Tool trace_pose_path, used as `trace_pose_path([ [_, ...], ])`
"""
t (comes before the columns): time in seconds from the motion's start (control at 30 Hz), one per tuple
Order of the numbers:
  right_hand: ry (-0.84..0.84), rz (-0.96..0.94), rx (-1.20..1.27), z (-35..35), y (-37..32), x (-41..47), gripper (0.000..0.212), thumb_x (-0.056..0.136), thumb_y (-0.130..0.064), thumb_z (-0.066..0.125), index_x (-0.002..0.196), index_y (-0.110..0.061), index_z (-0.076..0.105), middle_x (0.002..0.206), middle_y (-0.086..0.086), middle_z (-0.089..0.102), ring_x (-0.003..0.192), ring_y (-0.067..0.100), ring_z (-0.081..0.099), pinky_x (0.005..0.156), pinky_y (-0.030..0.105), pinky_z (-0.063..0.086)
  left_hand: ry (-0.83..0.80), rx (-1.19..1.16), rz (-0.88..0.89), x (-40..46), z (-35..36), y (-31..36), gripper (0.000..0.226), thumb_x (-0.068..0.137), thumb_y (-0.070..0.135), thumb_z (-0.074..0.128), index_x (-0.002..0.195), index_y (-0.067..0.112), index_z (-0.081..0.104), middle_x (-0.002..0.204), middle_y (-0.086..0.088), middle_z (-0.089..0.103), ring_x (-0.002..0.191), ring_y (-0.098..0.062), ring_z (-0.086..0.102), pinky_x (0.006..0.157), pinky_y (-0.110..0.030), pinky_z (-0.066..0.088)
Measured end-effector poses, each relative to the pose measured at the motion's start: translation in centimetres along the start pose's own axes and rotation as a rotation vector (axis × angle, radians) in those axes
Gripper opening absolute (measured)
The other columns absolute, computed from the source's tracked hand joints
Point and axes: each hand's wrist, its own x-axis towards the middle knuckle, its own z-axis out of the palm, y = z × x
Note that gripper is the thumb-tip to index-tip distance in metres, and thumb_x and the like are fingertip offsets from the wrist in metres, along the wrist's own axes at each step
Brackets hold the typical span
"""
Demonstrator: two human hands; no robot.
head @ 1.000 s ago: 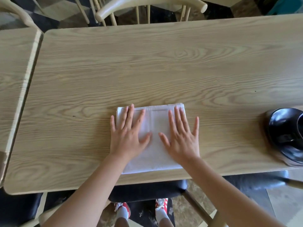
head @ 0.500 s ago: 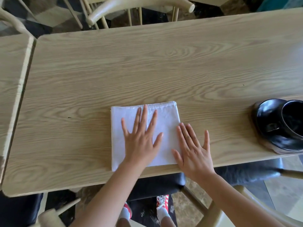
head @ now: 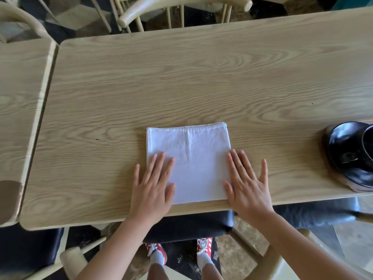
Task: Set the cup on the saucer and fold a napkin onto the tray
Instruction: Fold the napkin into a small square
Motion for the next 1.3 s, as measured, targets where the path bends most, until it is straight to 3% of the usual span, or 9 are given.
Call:
trace_pose_path([
  [0.17,0.028,-0.081,0.012,-0.8,0.0,-0.3,0.058,0.093,-0.04,0.021,0.148,-0.022,0.014,0.156,0.0,0.012,0.145,0.019,0.006,0.113,0.059,0.004,-0.055,-0.023,0.071,-0.2,-0.6,-0.5,0.065,0.09,0.047,0.028,0.148,0.022,0.016,0.157,-0.002,0.014,0.145,-0.019,0.011,0.113,-0.055,0.008],
  [0.3,0.001,-0.391,-0.057,-0.6,1.2,-0.6,0.059,0.092,-0.045,0.031,0.146,-0.02,0.026,0.153,0.005,0.024,0.143,0.023,0.018,0.11,0.057,0.014,-0.111,-0.009,0.181,-2.1,-0.9,-3.3,0.069,0.091,0.06,0.017,0.149,0.023,0.012,0.158,-0.001,0.012,0.145,-0.015,0.008,0.113,-0.054,0.008],
  [0.53,0.015,-0.47,-0.061,-0.5,2.1,-0.8,0.078,0.08,-0.061,0.046,0.144,-0.02,0.029,0.152,0.005,0.028,0.14,0.024,0.027,0.109,0.06,0.016,-0.126,0.014,0.268,-3.6,-1.2,-5.2,0.092,0.076,0.067,0.047,0.148,0.017,0.019,0.157,-0.006,0.016,0.144,-0.019,0.014,0.113,-0.054,0.015],
  [0.73,0.056,-0.539,-0.039,-0.1,2.7,-2.6,0.072,0.077,-0.049,0.056,0.141,-0.022,0.036,0.15,0.004,0.033,0.139,0.019,0.029,0.109,0.058,0.019,-0.013,-0.011,0.348,-5.3,-0.6,-5.6,0.078,0.078,0.043,0.063,0.143,0.015,0.031,0.151,-0.008,0.031,0.141,-0.026,0.024,0.11,-0.057,0.027],
  [0.87,0.141,-0.584,0.069,-0.1,3.2,-3.2,0.066,0.071,-0.035,0.075,0.13,-0.017,0.054,0.14,0.004,0.047,0.131,0.021,0.043,0.104,0.054,0.031,0.072,-0.08,0.342,-6.1,-0.4,-5.3,0.09,0.059,0.016,0.082,0.137,0.014,0.038,0.142,-0.002,0.043,0.134,-0.024,0.038,0.107,-0.055,0.033],
  [0.97,0.153,-0.57,0.196,-0.5,3.2,-2.7,0.067,0.066,-0.03,0.079,0.127,-0.014,0.055,0.134,0.004,0.055,0.123,0.02,0.05,0.1,0.043,0.038,0.104,-0.153,0.305,-6.2,-0.5,-5.1,0.083,0.055,0.01,0.083,0.13,0.012,0.048,0.131,-0.002,0.057,0.128,-0.022,0.046,0.102,-0.053,0.039],
  [1.03,0.147,-0.559,0.224,-0.9,3.1,-2.1,0.064,0.065,-0.023,0.08,0.124,-0.012,0.058,0.131,0.005,0.058,0.119,0.021,0.052,0.098,0.037,0.04,0.137,-0.236,0.299,-5.8,-0.8,-5.0,0.061,0.061,0.009,0.078,0.119,0.009,0.061,0.12,-0.005,0.064,0.124,-0.021,0.047,0.097,-0.05,0.045],
  [1.13,0.172,-0.555,0.218,-1.3,2.9,-1.4,0.047,0.067,-0.012,0.08,0.112,-0.009,0.067,0.126,0.008,0.061,0.122,0.027,0.053,0.099,0.039,0.044,0.186,-0.313,0.313,-4.8,-1.7,-4.7,0.031,0.069,0.0,0.062,0.099,0.008,0.07,0.114,-0.006,0.067,0.124,-0.021,0.048,0.092,-0.037,0.048],
  [1.3,0.218,-0.389,0.407,-1.6,1.9,-0.6,0.037,0.061,0.0,0.083,0.096,-0.007,0.072,0.109,0.008,0.07,0.109,0.022,0.061,0.095,0.043,0.047,0.205,-0.454,0.22,-4.1,-2.2,-4.2,0.028,0.068,-0.013,0.063,0.089,0.004,0.068,0.113,0.0,0.068,0.12,-0.019,0.055,0.088,-0.028,0.049],
])
